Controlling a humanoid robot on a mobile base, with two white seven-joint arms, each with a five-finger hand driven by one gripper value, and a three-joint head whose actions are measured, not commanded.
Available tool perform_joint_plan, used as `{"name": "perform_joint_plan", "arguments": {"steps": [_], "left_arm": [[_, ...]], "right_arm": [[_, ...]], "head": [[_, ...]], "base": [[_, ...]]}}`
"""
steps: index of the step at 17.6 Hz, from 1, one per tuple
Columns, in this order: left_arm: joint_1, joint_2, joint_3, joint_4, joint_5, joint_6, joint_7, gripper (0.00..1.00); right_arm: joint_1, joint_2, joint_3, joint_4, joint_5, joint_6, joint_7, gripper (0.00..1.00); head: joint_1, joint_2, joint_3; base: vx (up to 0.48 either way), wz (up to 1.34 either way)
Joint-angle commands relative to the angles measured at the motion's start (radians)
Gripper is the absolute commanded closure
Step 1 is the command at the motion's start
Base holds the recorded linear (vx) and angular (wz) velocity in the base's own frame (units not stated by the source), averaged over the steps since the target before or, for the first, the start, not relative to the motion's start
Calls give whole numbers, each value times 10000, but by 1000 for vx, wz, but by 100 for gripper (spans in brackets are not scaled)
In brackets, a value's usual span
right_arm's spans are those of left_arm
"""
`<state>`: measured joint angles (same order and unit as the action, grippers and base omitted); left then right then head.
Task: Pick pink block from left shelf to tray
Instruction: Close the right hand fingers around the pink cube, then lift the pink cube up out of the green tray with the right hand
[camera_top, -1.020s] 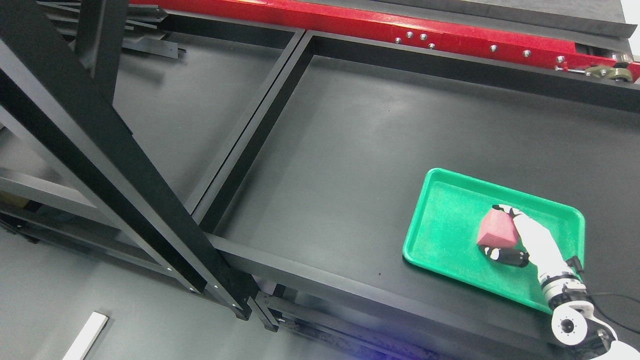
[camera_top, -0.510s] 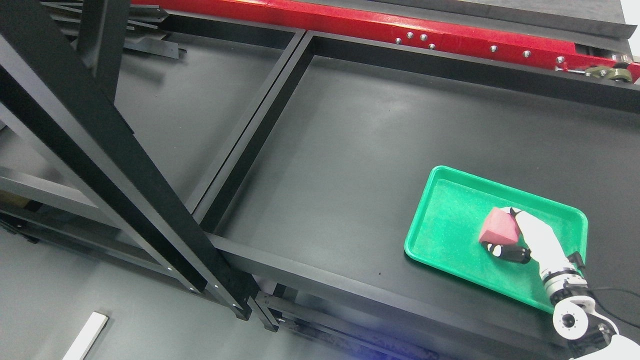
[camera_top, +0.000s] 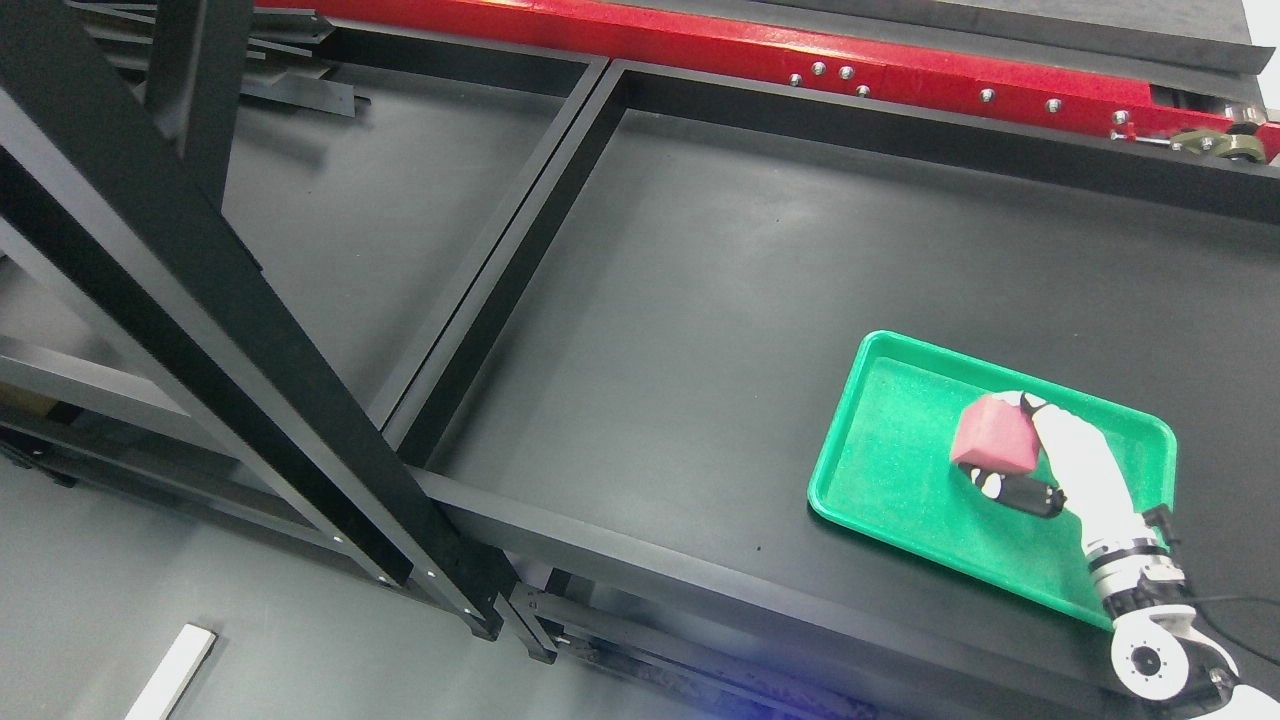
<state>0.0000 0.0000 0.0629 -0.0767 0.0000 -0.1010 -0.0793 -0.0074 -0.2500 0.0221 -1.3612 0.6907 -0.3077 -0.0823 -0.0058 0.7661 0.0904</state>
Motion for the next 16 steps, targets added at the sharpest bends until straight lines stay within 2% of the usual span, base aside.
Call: {"name": "perform_joint_plan", "arguments": {"steps": [1, 10, 16], "left_arm": [[92, 175, 0, 0, -15, 13, -5, 0], [92, 175, 0, 0, -15, -2, -5, 0], [92, 175, 0, 0, -15, -2, -5, 0]], "right_arm": [[334, 904, -1431, -1220, -340, -864, -389, 96], [1131, 1395, -1632, -2431, -1368, -1034, -956, 96], [1485, 1411, -1755, -2893, -1706, -1187, -956, 96]], "head": [[0, 0, 0], [0, 0, 0], [0, 0, 0]], "base": [[0, 0], [0, 1], [-17, 18]]}}
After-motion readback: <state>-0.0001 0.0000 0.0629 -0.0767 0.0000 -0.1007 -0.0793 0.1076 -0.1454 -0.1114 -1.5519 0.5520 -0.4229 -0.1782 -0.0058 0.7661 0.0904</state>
